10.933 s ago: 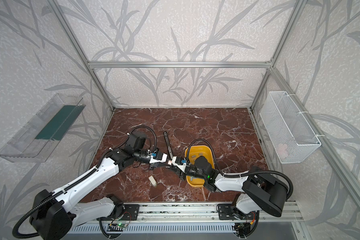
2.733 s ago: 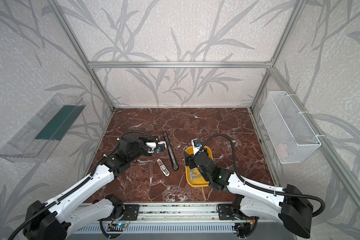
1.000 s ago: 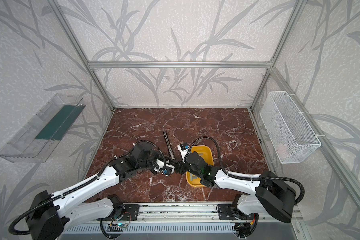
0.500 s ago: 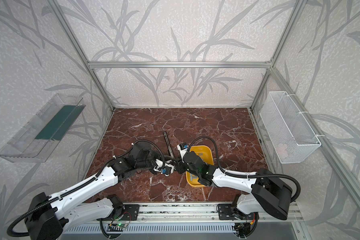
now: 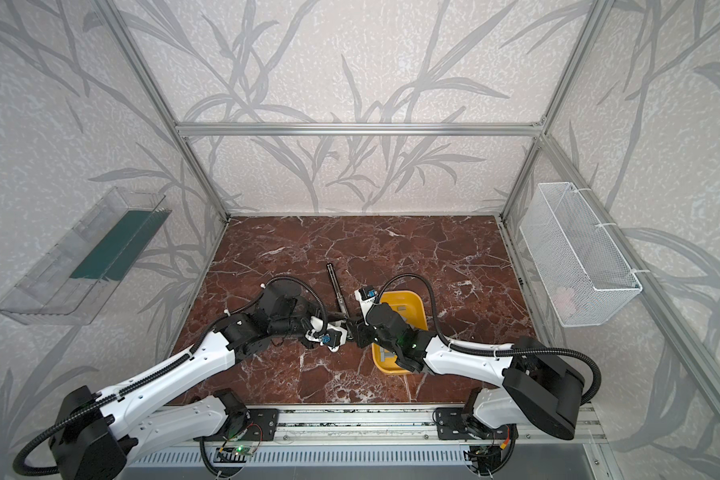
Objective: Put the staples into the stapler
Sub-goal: 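Hold the beige object above the stapler with the left gripper while the right waits, then move the right gripper toward the beige object held by the left gripper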
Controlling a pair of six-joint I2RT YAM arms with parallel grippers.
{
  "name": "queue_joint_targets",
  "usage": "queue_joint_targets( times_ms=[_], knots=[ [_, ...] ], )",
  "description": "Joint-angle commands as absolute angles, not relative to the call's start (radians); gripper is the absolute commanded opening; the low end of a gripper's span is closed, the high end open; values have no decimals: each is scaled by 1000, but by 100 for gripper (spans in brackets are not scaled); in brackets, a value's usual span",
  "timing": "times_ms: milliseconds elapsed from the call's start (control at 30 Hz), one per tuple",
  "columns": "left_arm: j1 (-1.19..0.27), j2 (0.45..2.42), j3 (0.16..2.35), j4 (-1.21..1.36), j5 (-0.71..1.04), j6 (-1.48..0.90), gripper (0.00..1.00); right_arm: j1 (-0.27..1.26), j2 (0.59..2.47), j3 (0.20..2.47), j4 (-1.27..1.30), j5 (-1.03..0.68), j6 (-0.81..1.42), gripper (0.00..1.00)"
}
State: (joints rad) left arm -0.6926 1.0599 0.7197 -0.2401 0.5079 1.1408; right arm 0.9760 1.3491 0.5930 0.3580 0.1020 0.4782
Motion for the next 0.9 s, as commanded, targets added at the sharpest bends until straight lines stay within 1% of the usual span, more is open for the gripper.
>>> queue_joint_targets(
  times_ms=[0,100,167,267,300,333,367,400,467,567,733,867],
  knots=[
    [-666,1042,768,-219,585,1065,0,974,1297,590,397,88,450,40],
    [-654,1039,771,-238,591,1061,0,973,1251,567,424,81,421,42],
    [-649,1038,764,-226,595,1048,0,974,1210,546,443,87,392,45],
    [-631,1053,778,-244,625,1049,0,974,1157,518,490,76,320,47],
    [-623,1059,786,-255,641,1048,0,974,1145,508,516,58,283,45],
    [-617,1065,794,-262,658,1046,0,974,1135,487,567,30,249,35],
    [-613,1072,800,-267,672,1045,0,974,1125,466,630,5,227,22],
    [-613,1077,804,-271,682,1046,0,974,1117,452,663,-11,223,15],
    [-612,1084,813,-298,700,1055,0,974,1111,453,675,-42,227,6],
    [-612,1078,808,-301,719,1057,0,974,1124,492,609,-74,227,4],
    [-609,1083,819,-307,738,1057,0,973,1163,525,588,-141,222,2],
    [-606,1088,827,-323,754,1055,0,974,1191,546,555,-123,234,2]
  ],
)
